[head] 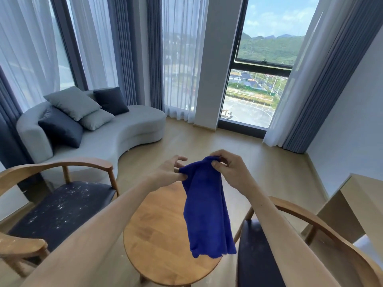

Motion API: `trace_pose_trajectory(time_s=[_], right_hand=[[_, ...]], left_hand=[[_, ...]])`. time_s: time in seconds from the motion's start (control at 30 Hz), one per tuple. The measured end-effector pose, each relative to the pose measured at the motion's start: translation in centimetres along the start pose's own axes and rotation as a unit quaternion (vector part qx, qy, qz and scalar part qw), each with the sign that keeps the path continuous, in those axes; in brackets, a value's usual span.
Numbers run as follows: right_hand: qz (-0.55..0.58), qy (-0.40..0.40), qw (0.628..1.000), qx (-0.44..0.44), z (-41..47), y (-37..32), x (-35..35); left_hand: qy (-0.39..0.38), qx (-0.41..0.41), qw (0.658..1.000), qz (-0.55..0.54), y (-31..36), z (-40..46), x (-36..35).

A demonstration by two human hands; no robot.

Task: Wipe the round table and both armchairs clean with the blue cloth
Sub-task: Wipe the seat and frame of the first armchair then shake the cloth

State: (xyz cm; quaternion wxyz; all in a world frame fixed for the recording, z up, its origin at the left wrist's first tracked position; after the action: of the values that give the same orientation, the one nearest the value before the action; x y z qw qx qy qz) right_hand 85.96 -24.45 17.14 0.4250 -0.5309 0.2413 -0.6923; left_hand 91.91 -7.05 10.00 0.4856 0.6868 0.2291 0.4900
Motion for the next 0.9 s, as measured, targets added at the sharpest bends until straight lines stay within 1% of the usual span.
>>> trace_pose_trajectory(time_s=[0.1, 0.17, 0.27, 0.33, 0.4, 0.47, 0.53, 0.6, 0.67, 0.73, 0.8, 0.9], right_hand=[[0.014, 0.039, 0.999, -0.019, -0.4, 1.1, 1.7], [-0.018, 0.079, 0.996, -0.033, -0.4, 2.1, 3.0], [-0.071, 0.115, 0.990, -0.044, -0.8, 3.0, 3.9], [-0.046, 0.133, 0.989, -0.040, -1.2, 3.1, 4.5], [-0.032, 0.125, 0.991, -0.039, -1.1, 2.9, 4.7], [-0.094, 0.083, 0.990, -0.060, -1.0, 3.3, 4.0], [-0.127, 0.082, 0.987, -0.052, -0.7, 3.2, 3.7], [-0.133, 0.089, 0.986, -0.053, -0.7, 3.0, 3.4], [-0.143, 0.099, 0.984, -0.043, -0.3, 2.6, 3.5], [-0.139, 0.105, 0.984, -0.040, -0.1, 2.2, 3.7], [-0.139, 0.113, 0.983, -0.032, 0.2, 1.6, 3.9], [-0.135, 0.110, 0.984, -0.041, -0.1, 2.0, 3.6]], left_hand=[[0.013, -0.028, 0.999, 0.017, 1.2, 0.0, 1.0], [0.019, -0.059, 0.997, 0.039, 2.5, 0.0, 2.0], [-0.001, -0.134, 0.982, 0.137, 5.4, 0.0, 2.5], [0.010, -0.173, 0.966, 0.192, 7.0, 0.0, 3.0], [0.014, -0.194, 0.952, 0.236, 8.1, 0.0, 3.2], [0.000, -0.191, 0.935, 0.298, 7.7, 0.1, 3.0], [0.017, -0.196, 0.933, 0.302, 7.4, 0.3, 3.1], [0.027, -0.190, 0.933, 0.304, 6.8, 0.4, 3.1], [0.046, -0.202, 0.928, 0.310, 6.9, 0.5, 3.5], [0.053, -0.211, 0.926, 0.309, 6.9, 0.3, 3.4], [0.078, -0.217, 0.927, 0.295, 7.0, 0.3, 3.8], [0.093, -0.206, 0.930, 0.290, 6.4, 0.1, 3.6]])
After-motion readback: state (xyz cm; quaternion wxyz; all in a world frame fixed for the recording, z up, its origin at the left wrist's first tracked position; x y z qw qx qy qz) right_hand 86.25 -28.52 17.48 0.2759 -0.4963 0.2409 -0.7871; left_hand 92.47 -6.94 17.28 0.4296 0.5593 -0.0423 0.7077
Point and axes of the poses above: each hand's wrist, its own z-axis towards the middle knuckle, its own x-axis out of the back of the hand, y = z × x, the point moved 7 cm from there along z, towards the middle knuckle, and after that the axes turned 4 degrees about -x, right-handed, at the moved point
